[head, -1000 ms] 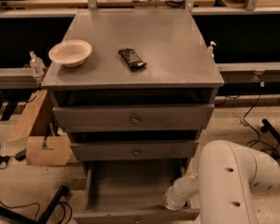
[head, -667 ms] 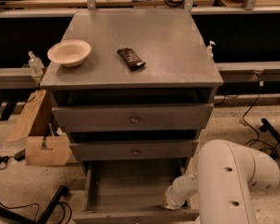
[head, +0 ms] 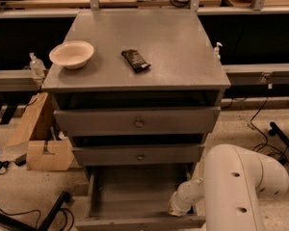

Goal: Open bottom drawer

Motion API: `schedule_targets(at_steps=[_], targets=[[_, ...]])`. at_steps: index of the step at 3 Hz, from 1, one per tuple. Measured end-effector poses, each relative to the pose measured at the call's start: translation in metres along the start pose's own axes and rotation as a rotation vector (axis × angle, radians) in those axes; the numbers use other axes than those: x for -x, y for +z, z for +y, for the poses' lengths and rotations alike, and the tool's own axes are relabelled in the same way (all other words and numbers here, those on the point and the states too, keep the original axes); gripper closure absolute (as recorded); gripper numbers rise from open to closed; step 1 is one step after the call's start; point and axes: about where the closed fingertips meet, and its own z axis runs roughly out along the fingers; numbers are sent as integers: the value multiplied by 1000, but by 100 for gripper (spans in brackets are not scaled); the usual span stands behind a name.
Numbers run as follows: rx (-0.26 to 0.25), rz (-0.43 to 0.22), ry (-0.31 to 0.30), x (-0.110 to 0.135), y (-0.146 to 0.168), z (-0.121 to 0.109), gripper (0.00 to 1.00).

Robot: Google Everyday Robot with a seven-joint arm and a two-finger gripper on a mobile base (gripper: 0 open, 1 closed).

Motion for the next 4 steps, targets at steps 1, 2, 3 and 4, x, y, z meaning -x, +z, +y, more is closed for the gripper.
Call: schedule_targets(at_steps=[1,2,3,4], targets=[[0,0,0,0,0,0,74],[0,0,0,0,0,-1,50],[1,0,0,0,1,0,20],[1,0,0,4,2,-21,0]])
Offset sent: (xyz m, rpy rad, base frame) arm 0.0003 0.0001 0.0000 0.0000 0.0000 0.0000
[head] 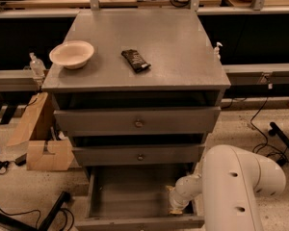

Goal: Open bottom drawer

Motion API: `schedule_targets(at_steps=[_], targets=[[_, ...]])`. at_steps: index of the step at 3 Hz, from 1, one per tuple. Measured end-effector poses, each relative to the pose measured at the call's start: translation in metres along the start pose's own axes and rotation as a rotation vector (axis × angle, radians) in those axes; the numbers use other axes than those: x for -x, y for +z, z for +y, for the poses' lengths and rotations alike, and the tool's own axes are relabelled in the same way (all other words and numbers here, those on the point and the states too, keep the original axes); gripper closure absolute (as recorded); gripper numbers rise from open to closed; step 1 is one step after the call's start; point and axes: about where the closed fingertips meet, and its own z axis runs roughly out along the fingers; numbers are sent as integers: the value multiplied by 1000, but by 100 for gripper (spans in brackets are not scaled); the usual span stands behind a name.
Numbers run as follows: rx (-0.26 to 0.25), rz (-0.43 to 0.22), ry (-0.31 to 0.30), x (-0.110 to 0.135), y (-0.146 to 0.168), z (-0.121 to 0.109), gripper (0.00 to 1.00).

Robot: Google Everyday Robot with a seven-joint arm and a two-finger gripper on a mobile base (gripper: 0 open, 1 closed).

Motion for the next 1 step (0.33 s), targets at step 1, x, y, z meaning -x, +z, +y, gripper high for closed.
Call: schedule_targets(at_steps=[1], targets=[[0,0,0,0,0,-1,0]])
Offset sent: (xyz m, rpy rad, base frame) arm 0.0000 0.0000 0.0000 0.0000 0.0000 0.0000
